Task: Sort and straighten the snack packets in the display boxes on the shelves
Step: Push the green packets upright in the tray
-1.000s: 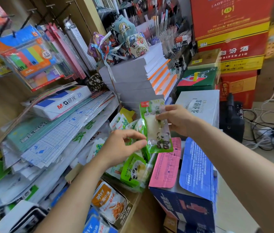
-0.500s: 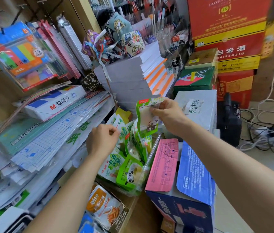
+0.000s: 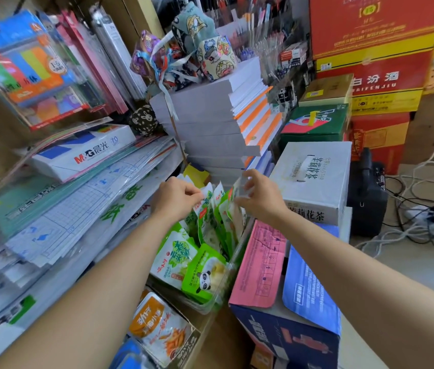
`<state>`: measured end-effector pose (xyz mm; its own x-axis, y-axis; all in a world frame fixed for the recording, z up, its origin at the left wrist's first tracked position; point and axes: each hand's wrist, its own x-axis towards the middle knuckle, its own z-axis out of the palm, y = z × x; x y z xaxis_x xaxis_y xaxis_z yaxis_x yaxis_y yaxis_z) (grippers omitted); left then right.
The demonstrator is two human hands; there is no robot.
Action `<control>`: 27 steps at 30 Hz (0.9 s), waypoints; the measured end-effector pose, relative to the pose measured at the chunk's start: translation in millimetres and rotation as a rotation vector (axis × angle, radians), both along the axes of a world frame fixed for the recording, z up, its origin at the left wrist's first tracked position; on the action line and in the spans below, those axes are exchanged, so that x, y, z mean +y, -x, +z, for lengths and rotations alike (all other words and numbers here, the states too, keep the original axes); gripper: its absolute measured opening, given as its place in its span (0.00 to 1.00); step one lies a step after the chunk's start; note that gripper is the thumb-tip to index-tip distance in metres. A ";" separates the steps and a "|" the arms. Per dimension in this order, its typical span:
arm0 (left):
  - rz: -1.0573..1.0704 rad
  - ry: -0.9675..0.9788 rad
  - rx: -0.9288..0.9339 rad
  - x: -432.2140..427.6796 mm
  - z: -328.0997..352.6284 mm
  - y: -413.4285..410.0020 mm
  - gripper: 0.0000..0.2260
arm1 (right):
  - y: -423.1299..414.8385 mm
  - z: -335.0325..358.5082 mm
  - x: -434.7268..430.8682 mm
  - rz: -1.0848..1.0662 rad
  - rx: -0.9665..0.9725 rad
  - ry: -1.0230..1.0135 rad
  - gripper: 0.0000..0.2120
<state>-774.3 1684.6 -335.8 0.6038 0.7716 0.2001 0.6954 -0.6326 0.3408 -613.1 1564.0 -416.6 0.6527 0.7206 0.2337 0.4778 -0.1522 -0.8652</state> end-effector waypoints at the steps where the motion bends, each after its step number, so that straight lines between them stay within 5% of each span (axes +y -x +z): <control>1: -0.011 0.011 -0.015 -1.6 1.5 2.6 0.05 | 2.5 3.6 -0.7 -0.015 -0.021 -0.032 0.30; 7: -0.015 -0.196 -0.131 -30.6 4.2 28.5 0.07 | 19.2 16.3 -13.8 0.214 -0.105 -0.134 0.31; 15: 0.012 -0.235 0.231 -44.4 -0.8 28.3 0.09 | 19.6 4.1 -13.4 0.219 -0.271 0.098 0.27; 19: 0.109 -0.221 0.237 -40.2 -2.7 25.4 0.13 | 20.2 -18.1 -13.5 0.209 -0.350 0.178 0.05; 21: 0.124 -0.217 0.182 -38.2 -5.9 28.1 0.14 | 19.3 -22.4 -11.5 0.199 -0.324 0.189 0.05; 27: 0.141 -0.274 -0.170 -41.4 -7.9 30.9 0.06 | 22.5 -13.0 -11.1 0.248 -0.312 0.138 0.38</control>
